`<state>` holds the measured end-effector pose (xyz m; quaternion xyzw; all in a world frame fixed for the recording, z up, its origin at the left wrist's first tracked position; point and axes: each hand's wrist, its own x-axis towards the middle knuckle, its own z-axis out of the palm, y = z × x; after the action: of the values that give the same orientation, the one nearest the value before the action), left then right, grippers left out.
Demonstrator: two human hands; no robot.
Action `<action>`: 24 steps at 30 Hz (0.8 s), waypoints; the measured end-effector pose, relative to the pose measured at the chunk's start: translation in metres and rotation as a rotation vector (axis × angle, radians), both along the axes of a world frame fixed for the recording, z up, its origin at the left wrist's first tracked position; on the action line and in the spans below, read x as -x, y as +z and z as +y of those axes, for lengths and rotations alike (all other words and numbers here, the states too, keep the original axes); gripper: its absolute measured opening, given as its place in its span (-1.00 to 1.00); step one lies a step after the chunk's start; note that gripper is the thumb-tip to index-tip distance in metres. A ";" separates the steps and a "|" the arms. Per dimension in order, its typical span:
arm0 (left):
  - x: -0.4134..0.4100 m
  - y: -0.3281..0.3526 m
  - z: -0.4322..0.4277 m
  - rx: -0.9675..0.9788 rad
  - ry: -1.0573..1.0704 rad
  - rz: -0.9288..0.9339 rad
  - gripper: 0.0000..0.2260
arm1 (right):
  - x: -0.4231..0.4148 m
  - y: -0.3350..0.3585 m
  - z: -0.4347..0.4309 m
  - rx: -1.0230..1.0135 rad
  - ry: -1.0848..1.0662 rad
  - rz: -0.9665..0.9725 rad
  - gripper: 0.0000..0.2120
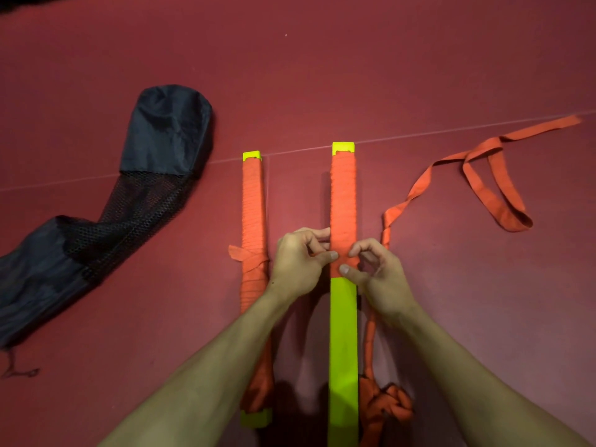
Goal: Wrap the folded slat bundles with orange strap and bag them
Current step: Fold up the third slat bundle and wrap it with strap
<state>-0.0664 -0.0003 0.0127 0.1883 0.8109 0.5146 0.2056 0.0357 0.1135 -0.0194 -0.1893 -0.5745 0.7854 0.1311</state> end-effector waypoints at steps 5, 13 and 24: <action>0.001 -0.003 -0.005 -0.044 0.064 -0.025 -0.63 | -0.003 0.001 0.001 0.031 0.072 -0.009 -0.64; 0.001 0.004 -0.012 -0.030 -0.063 0.026 -0.74 | -0.012 0.004 0.001 0.004 0.149 -0.015 -0.49; 0.004 0.011 -0.008 -0.012 -0.111 0.001 -0.60 | -0.019 0.002 0.001 0.140 0.137 0.013 -0.46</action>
<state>-0.0702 -0.0079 0.0241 0.2346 0.7961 0.5072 0.2323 0.0546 0.1146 -0.0172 -0.1532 -0.5290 0.8320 0.0671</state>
